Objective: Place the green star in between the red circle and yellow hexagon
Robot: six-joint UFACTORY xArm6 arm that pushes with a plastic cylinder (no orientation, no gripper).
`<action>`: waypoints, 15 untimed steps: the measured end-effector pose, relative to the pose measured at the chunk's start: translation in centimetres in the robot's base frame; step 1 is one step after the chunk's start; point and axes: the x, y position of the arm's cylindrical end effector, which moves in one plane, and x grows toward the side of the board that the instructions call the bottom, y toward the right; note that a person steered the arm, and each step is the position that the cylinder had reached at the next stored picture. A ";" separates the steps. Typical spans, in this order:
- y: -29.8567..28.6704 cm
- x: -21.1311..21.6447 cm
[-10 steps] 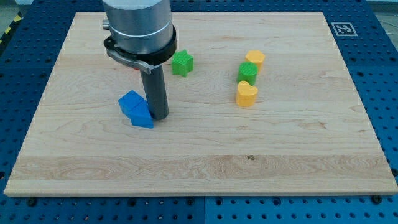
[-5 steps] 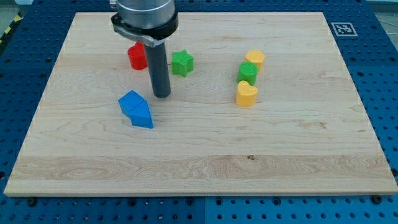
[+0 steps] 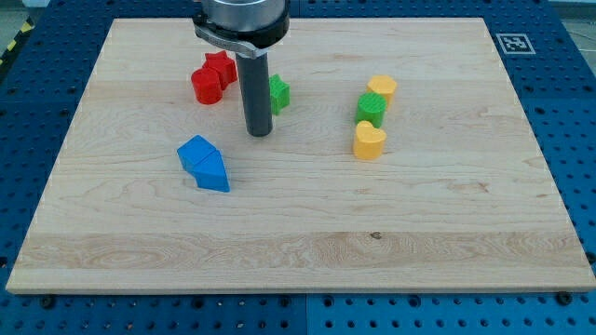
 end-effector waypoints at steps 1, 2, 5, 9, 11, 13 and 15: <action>-1.6 0.0; -2.0 -1.6; -1.5 -2.2; -1.5 -4.7; -1.5 -6.5; -0.5 -7.6; 0.7 -7.6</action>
